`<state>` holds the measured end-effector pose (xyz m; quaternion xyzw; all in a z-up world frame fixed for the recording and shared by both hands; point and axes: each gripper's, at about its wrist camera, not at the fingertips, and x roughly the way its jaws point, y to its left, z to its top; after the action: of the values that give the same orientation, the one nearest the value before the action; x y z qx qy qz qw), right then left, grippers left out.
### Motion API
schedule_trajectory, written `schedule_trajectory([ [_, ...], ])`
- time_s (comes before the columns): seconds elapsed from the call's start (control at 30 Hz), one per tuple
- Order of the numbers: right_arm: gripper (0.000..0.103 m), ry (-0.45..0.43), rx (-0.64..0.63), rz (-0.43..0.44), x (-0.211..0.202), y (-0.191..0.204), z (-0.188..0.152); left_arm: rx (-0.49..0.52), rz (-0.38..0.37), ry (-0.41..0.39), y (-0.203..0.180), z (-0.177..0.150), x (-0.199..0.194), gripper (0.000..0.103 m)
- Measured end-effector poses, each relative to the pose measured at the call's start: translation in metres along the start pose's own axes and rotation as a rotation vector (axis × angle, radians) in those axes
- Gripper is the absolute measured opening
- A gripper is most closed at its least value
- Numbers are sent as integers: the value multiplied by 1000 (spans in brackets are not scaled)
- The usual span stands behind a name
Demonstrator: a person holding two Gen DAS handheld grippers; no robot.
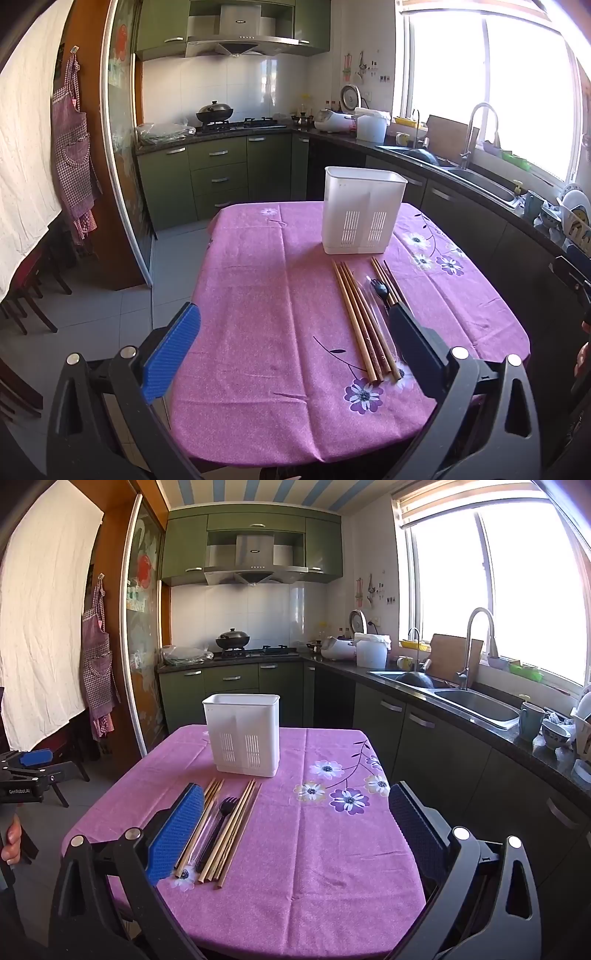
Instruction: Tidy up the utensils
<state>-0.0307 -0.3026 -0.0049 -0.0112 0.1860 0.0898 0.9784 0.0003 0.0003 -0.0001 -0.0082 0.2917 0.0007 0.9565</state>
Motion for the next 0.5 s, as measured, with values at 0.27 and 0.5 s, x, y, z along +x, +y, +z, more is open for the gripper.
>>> schedule_trajectory([
  [0.27,99,2,3,1,2,2,0,0,-2,1,0,0,0,97],
  [0.5,99,4,2,2,2,2,0,0,-2,3,0,0,0,97],
])
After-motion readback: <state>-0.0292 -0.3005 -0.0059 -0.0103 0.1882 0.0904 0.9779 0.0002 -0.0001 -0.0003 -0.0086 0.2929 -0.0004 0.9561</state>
